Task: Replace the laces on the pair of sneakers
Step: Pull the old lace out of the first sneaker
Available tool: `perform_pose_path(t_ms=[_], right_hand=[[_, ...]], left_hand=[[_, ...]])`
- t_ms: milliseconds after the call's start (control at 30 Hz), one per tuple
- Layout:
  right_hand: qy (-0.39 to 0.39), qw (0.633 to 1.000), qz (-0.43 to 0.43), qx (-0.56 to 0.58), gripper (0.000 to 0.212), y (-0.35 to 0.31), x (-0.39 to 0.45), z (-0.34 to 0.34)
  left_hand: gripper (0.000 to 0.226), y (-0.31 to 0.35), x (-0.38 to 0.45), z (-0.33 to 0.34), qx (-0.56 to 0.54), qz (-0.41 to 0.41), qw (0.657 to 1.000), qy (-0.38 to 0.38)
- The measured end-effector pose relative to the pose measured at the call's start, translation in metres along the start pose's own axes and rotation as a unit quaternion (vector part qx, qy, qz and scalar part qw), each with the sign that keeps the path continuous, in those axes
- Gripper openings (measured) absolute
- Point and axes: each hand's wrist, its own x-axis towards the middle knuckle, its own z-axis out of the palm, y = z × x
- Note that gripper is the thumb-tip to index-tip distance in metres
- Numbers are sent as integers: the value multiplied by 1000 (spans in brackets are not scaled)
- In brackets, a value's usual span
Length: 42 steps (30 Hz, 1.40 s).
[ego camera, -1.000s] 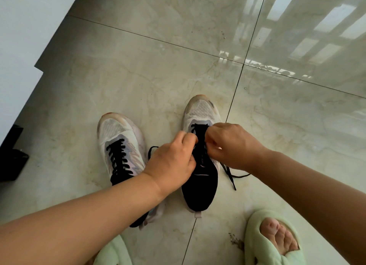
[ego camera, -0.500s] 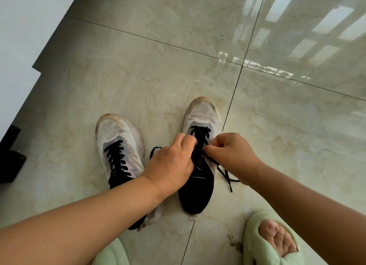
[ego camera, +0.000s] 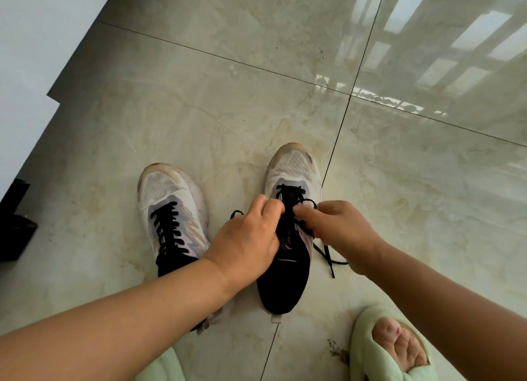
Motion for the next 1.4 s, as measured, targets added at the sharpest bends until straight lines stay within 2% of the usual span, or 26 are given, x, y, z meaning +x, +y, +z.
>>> perform_pose_path(t_ms=[100, 167, 233, 333, 433, 567, 667, 800, 867, 933, 1000, 1100, 1167, 1333, 1400], right_hand=[[11, 999, -42, 0, 39, 6, -1, 5], [48, 991, -106, -66, 37, 7, -1, 1], [89, 956, -180, -216, 31, 11, 2, -12], [144, 895, -200, -371, 23, 21, 4, -28], [166, 888, -267, -336, 21, 21, -3, -26], [85, 866, -399, -289, 5, 14, -11, -14], [65, 867, -397, -292, 13, 11, -11, -9], [78, 863, -383, -319, 9, 8, -8, -9], [94, 849, -390, -343, 5, 7, -6, -9], [111, 829, -384, -392, 13, 8, -5, -10], [125, 819, -354, -435, 10, 14, -3, -17], [152, 823, -267, -477, 7, 29, 1, -38], [170, 824, -241, -483, 5, 35, 0, -45], [146, 843, -338, -393, 14, 26, -8, -30], [122, 857, -368, -340, 11, 18, -9, -23]], left_hand=[[28, 0, 0, 0, -4, -3, 1000, 6], [28, -1, 0, 0, -4, -8, 1000, 8], [28, -2, -1, 1, -9, -11, 1000, 11], [29, -3, -2, 0, -13, -5, 1000, 19], [28, -3, -2, 0, -14, -3, 1000, 21], [28, -3, -2, -1, -11, -3, 1000, 20], [29, -3, -2, -1, -11, -2, 1000, 15], [30, -4, -1, -1, -12, 1, 1000, 14], [30, -4, -1, -1, -13, 1, 1000, 14], [30, -4, -1, -1, -13, 2, 1000, 16], [29, -6, -2, -1, -14, 0, 1000, 20], [29, -8, -3, 0, -17, -8, 1000, 25], [29, -8, -3, 0, -19, -8, 999, 28], [29, -8, -3, -1, -22, -8, 999, 26], [29, -8, -3, -2, -21, -9, 999, 25]])
